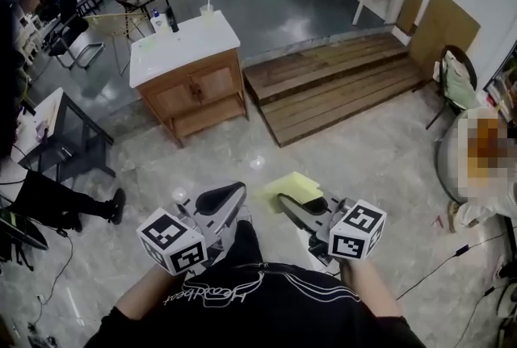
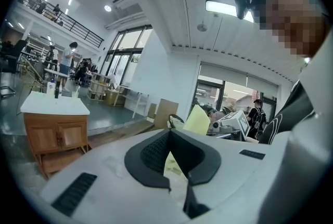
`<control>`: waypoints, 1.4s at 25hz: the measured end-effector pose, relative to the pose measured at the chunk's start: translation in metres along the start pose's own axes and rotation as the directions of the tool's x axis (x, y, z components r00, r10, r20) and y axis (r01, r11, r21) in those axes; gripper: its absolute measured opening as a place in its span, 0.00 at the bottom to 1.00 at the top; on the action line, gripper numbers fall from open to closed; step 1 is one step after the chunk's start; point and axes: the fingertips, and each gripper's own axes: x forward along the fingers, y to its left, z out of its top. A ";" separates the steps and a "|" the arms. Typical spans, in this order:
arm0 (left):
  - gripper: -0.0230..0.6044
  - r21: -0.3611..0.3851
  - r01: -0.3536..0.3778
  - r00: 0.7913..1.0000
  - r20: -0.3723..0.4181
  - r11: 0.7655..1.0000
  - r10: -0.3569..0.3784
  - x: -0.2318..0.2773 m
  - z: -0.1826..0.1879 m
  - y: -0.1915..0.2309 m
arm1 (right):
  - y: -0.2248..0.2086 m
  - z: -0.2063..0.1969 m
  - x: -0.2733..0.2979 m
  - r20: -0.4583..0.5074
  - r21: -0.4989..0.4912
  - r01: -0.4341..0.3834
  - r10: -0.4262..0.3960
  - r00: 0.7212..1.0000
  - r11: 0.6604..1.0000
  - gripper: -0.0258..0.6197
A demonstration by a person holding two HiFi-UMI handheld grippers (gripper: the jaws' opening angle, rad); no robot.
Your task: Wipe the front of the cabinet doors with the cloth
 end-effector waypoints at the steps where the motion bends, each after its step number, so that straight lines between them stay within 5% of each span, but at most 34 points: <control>1: 0.05 -0.008 0.004 1.000 -0.003 1.000 -0.004 0.005 0.000 0.008 | -0.006 0.001 0.004 -0.003 0.005 0.006 -0.006 1.000 1.000 0.10; 9: 0.05 -0.087 0.001 1.000 -0.024 0.996 -0.003 0.050 0.002 0.112 | -0.086 0.010 0.070 -0.043 0.070 0.057 -0.055 0.998 0.996 0.10; 16: 0.05 -0.164 -0.096 0.994 -0.061 0.982 0.087 0.068 0.000 0.248 | -0.161 0.020 0.173 -0.157 0.111 0.049 -0.032 0.987 0.993 0.10; 22: 0.05 -0.264 -0.166 0.986 -0.056 0.950 0.157 0.072 -0.004 0.357 | -0.209 0.030 0.259 -0.251 0.108 0.039 -0.011 0.968 0.993 0.10; 28: 0.05 -0.302 -0.177 0.984 -0.085 0.937 0.159 0.100 -0.019 0.424 | -0.260 0.029 0.303 -0.320 0.118 0.051 -0.010 0.947 0.992 0.10; 35: 0.05 -0.363 -0.300 0.954 -0.111 0.882 0.279 0.124 -0.045 0.483 | -0.325 0.023 0.343 -0.372 0.158 0.004 0.056 0.927 0.987 0.10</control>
